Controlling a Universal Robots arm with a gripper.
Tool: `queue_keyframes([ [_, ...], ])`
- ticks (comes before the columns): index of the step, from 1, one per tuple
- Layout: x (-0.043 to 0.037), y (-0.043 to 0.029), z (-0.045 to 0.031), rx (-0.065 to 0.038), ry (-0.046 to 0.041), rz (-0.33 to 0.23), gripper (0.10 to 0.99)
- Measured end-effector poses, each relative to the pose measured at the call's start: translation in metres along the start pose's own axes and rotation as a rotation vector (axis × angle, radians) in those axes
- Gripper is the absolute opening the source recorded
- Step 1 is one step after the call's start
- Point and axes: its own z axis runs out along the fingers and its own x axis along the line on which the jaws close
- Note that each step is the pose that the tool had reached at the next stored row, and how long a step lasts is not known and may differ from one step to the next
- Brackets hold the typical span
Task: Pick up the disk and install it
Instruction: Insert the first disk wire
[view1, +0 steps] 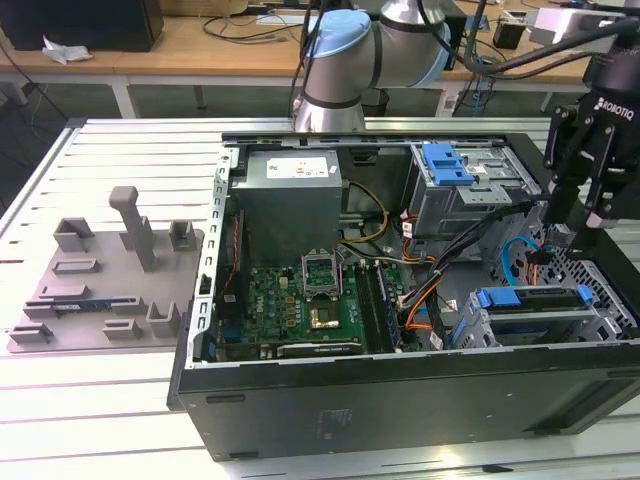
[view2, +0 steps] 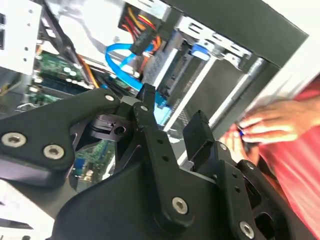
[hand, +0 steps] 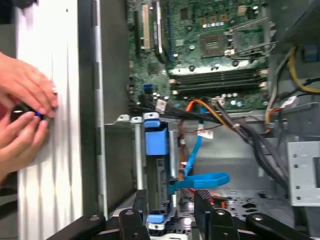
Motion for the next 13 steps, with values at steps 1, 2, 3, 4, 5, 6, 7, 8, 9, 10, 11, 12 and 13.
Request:
queue_keyframes([
  [1, -0.0007, -0.0004, -0.0001, 0.001, 0.0178, 0.002, 0.502],
  [2, -0.0014, -0.0014, -0.0004, 0.002, 0.048, 0.007, 0.502],
  [3, -0.0016, -0.0018, -0.0003, 0.002, 0.0561, 0.011, 0.502],
  [4, -0.0019, -0.0021, -0.0001, 0.001, 0.0609, 0.021, 0.502],
  [5, -0.0021, -0.0023, 0.0002, -0.002, 0.0604, 0.039, 0.502],
  [6, -0.0021, -0.0024, 0.0004, -0.005, 0.0596, 0.051, 0.502],
  [7, -0.0022, -0.0025, 0.0006, -0.008, 0.0588, 0.061, 0.502],
  [8, -0.0022, -0.0026, 0.0006, -0.011, 0.0582, 0.073, 0.502],
  [9, -0.0022, -0.0026, 0.0006, -0.013, 0.0577, 0.081, 0.502],
  [10, -0.0022, -0.0027, 0.0008, -0.016, 0.0568, 0.095, 0.502],
  [11, -0.0023, -0.0027, 0.0009, -0.018, 0.0562, 0.105, 0.502],
  [12, -0.0024, -0.0029, 0.001, -0.02, 0.0553, 0.116, 0.502],
  [13, -0.0025, -0.0032, 0.0012, -0.021, 0.0549, 0.124, 0.502],
])
